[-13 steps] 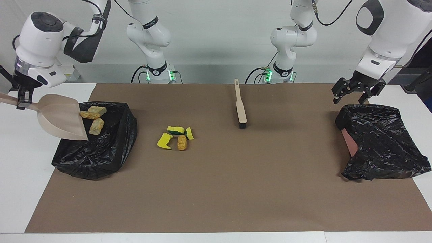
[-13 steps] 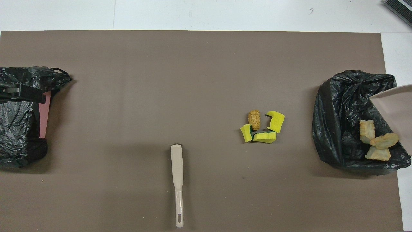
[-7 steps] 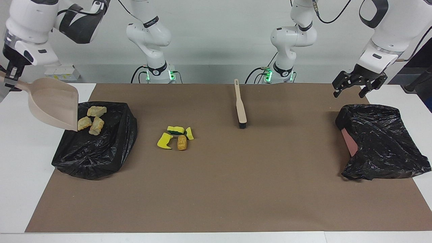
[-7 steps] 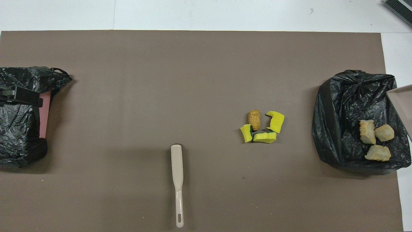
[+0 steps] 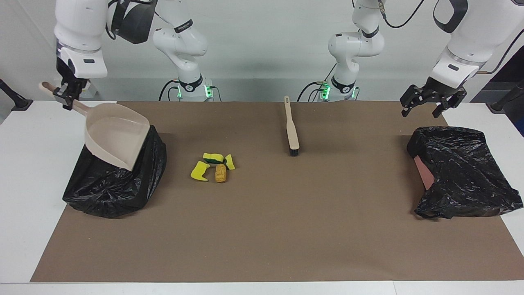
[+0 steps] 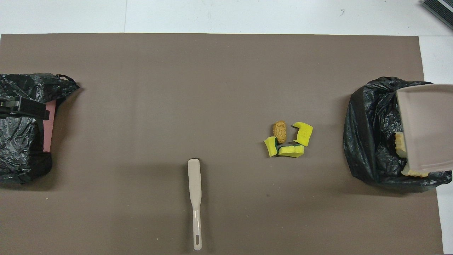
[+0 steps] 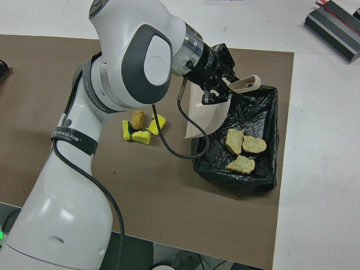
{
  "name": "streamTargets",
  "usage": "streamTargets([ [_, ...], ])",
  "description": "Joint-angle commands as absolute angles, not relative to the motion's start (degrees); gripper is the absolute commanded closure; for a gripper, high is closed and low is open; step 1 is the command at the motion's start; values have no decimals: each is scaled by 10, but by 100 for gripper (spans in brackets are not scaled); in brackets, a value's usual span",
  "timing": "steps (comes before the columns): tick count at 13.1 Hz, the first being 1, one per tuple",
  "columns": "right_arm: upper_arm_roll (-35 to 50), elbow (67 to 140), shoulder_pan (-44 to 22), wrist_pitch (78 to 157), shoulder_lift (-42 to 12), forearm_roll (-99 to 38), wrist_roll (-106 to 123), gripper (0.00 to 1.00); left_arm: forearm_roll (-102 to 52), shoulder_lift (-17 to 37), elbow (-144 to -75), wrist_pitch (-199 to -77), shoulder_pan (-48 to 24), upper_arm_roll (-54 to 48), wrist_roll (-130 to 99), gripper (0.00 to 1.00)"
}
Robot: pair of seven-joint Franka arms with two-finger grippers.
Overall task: Sweep and dump trash in bin
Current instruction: 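Tip the dustpan over the black bag with the right gripper, then bring the empty dustpan back and set it down with the right gripper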
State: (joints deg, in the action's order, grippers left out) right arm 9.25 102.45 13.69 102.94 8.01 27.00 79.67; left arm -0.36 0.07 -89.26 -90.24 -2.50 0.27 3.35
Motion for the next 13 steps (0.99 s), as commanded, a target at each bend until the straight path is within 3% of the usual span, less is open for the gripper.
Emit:
streamTargets([
  [1, 105, 1038, 103, 1015, 97, 233, 676, 100, -1, -4, -889, -893, -25, 3, 37, 0],
  [7, 105, 1039, 18, 1020, 43, 129, 346, 100, -1, -12, -903, -895, -25, 2, 36, 0],
  [13, 105, 1033, -71, 1127, -55, 56, 19, 100, -1, -16, -907, -895, -25, 2, 39, 0],
])
